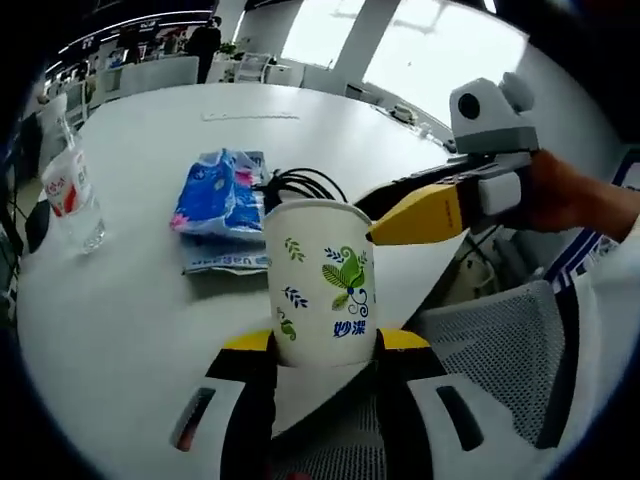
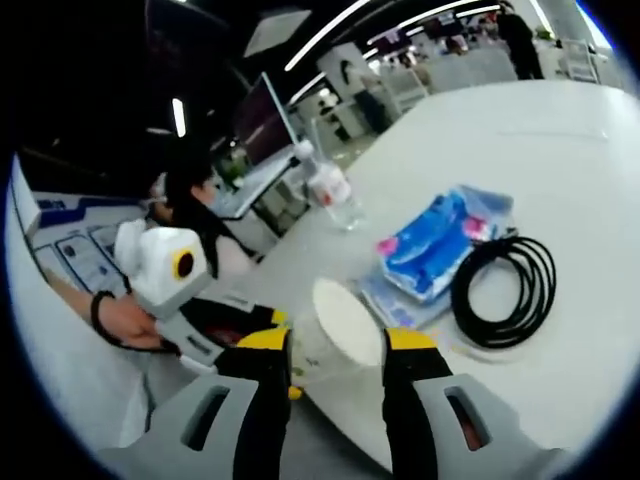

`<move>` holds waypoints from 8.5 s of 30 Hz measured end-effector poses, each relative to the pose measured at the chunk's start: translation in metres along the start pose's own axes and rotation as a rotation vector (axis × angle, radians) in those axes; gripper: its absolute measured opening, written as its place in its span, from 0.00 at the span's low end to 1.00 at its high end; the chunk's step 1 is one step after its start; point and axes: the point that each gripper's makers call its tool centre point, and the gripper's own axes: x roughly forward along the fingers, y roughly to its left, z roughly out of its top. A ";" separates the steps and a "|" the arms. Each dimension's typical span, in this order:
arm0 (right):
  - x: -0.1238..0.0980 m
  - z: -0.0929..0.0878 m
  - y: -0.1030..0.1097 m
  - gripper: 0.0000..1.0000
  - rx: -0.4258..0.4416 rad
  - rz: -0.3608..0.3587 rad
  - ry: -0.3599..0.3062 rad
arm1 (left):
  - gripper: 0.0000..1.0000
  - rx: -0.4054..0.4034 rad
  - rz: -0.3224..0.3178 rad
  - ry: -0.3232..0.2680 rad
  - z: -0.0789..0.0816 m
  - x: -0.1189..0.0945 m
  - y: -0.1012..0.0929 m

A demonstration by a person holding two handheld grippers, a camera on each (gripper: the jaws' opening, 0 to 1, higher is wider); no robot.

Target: Arrange the tabletop items into an orderly group along one side of the table until the central work area is clear of visible clutter.

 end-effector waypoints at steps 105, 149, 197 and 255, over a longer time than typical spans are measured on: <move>0.131 0.098 0.004 0.00 -0.342 0.001 0.162 | 0.36 -0.256 0.183 -0.149 -0.008 -0.046 0.064; 0.213 0.096 -0.032 0.10 -0.820 -0.103 0.425 | 0.33 -0.382 0.244 -0.246 -0.008 -0.073 0.097; 0.030 0.048 -0.097 0.14 -0.294 -0.322 0.099 | 0.33 -0.330 0.204 -0.196 -0.015 -0.062 0.063; 0.038 -0.015 -0.122 0.15 -0.111 -0.348 0.098 | 0.32 -0.326 0.217 -0.166 -0.001 -0.050 0.052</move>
